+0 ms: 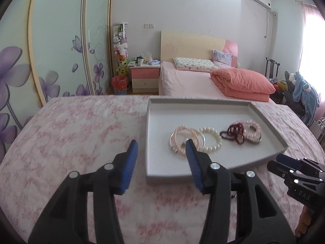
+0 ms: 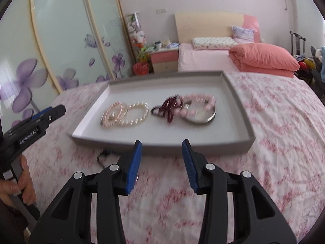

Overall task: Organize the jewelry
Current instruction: 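Lower the pearl and red beads into the tray and open both grippers, then grasp the silver ring with the right gripper while the left gripper reaches the black bead bracelet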

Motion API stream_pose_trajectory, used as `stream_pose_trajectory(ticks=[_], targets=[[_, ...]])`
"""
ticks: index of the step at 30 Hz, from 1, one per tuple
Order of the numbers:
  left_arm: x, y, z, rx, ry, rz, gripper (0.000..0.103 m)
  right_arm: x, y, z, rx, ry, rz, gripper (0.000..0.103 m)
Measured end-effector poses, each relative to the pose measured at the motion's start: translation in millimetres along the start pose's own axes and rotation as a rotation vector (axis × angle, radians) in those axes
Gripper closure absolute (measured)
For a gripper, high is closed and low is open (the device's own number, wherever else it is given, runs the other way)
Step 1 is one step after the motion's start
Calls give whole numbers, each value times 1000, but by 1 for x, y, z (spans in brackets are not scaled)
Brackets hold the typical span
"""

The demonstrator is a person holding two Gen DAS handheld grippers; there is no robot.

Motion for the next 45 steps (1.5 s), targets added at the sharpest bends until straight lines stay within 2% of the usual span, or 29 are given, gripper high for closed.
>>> stream_pose_trajectory(ticks=[4,11,14,20,22,27,32,35,40,45], targets=[[-5,-21,-12,-5,22,-37,41,3,-20,-15,-64,31,-70,61],[-3,-37,-24,-29,43,-83,36,20,-35,-39,-168,37,-159,66],[-2,-37,-25,-32,44,-84,35,25,-31,-40,-174,30,-157,67],[0,-38,-25,-23,41,-92,34,30,-28,-43,-205,19,-152,80],[2,-39,-24,-21,40,-99,34,29,-28,-43,-205,13,-152,80],[0,-38,-17,-8,24,-101,34,22,-29,-28,-181,-55,-143,80],[1,-38,-2,-2,-31,-129,33,12,-25,14,-87,-236,-131,80],[5,-40,12,13,-63,-158,33,8,-24,36,-31,-298,-122,80],[17,-44,36,29,-98,-222,33,5,-26,46,-1,-304,-115,80],[32,-47,54,24,-100,-272,34,7,-25,44,-6,-302,-117,80]])
Point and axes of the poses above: each gripper's, at about its wrist camera, not at the fingertips, and x roughly the way its jaws point, z to its right, y to its top, the point moved 2 cm from there along x, roughly the way its jaws point, and after that the axes turned 6 degrees about z, right-handed, at the moved point
